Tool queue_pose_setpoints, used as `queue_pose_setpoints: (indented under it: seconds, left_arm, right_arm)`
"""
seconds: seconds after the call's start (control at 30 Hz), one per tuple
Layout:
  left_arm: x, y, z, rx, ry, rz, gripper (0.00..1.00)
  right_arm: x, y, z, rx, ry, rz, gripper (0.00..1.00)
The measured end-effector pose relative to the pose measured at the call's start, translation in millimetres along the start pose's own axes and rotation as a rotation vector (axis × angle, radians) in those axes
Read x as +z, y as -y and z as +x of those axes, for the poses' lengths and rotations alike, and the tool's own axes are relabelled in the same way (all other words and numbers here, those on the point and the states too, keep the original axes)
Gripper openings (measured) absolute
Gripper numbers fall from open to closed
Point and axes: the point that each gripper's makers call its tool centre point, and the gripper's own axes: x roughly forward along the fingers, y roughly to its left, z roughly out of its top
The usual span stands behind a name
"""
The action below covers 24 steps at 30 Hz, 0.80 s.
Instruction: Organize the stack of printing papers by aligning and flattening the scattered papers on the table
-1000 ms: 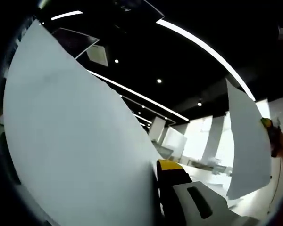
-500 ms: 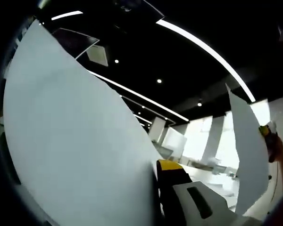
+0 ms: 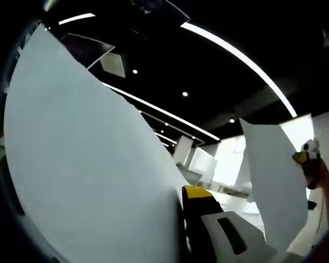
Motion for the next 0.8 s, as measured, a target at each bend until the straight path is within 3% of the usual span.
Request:
queue_pose_setpoints:
  seconds: [0.2, 0.57, 0.8]
  left_arm:
    - [0.5, -0.3, -0.3, -0.001, 0.003, -0.004, 0.11]
    - [0.5, -0.2, 0.2, -0.004, 0.004, -0.004, 0.11]
    - [-2.8, 1.9, 1.8, -0.007, -0.015, 0.032, 0.12]
  right_arm:
    - [-6.3, 9.9, 10.6, -0.029, -0.047, -0.044, 0.0]
    - [-18.4, 25.0, 19.4, -0.056, -0.094, -0.047, 0.0]
    - [-19.5, 18.6, 29.4, -0.03, -0.116, -0.075, 0.0]
